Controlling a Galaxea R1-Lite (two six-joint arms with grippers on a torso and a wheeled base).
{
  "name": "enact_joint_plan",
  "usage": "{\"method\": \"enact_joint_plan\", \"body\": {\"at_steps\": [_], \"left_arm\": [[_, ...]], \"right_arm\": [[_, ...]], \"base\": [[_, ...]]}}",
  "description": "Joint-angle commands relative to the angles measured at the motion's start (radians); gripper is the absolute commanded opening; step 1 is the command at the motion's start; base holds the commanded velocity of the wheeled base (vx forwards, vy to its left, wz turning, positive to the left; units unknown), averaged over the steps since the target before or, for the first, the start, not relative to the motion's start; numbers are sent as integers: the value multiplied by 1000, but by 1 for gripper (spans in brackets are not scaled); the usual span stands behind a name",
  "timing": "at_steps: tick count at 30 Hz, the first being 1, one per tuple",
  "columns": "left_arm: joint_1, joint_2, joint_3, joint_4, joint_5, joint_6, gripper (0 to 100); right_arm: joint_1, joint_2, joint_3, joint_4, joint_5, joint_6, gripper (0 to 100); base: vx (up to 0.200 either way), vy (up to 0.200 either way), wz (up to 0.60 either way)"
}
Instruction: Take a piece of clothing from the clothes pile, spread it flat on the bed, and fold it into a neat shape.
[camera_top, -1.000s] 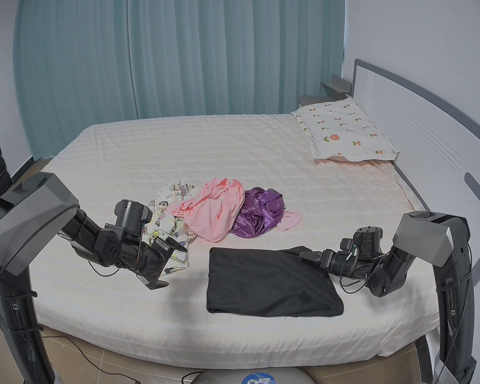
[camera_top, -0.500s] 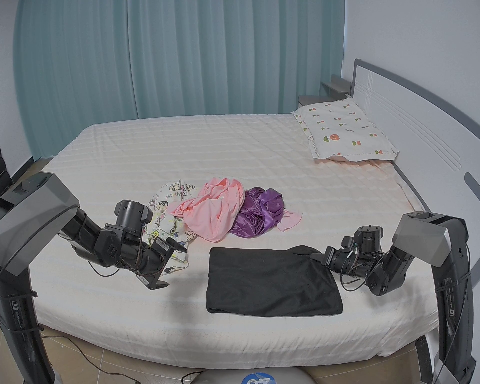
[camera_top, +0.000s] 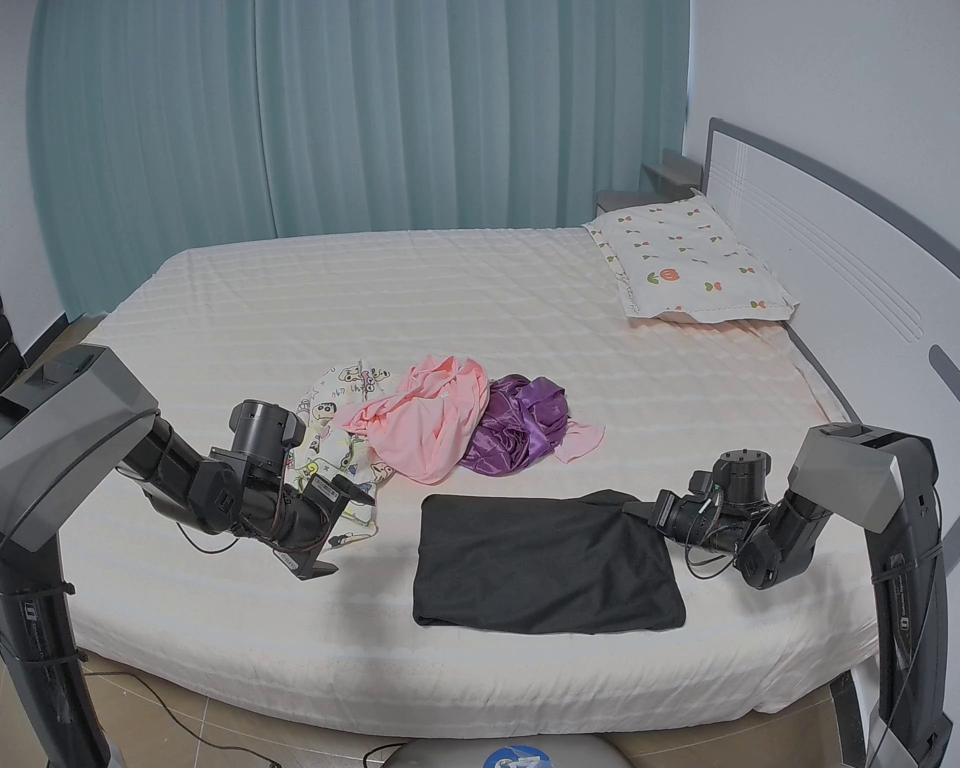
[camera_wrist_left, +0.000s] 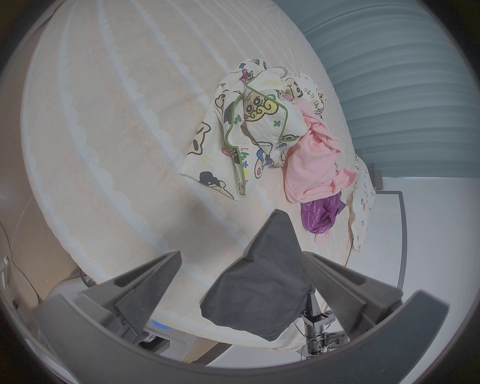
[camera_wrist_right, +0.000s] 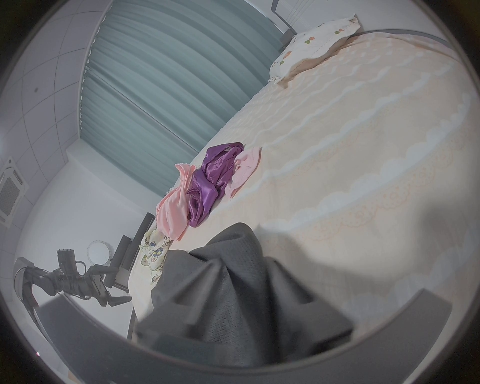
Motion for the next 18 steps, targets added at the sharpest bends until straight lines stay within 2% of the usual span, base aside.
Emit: {"method": "enact_joint_plan", "body": {"at_steps": [1, 7, 10, 15, 18], "left_arm": [[0, 0, 1, 1, 0, 1, 100], [2, -22, 54, -16, -17, 1, 100], [2, -68, 107, -97, -6, 7, 100], [11, -260, 221, -194, -15, 46, 100], [8, -370, 248, -186, 26, 110, 100]], "right_arm": [[-19, -25, 8, -20, -16, 4, 100], [-60, -111, 15, -51, -86, 46, 100], [-79, -144, 20, -46, -103, 55, 100], [-126, -241, 58, -48, -158, 50, 100], [-154, -324, 109, -49, -160, 50, 100]], "base": [[0, 0, 0], [0, 0, 0], [0, 0, 0], [0, 0, 0], [0, 0, 0]]}}
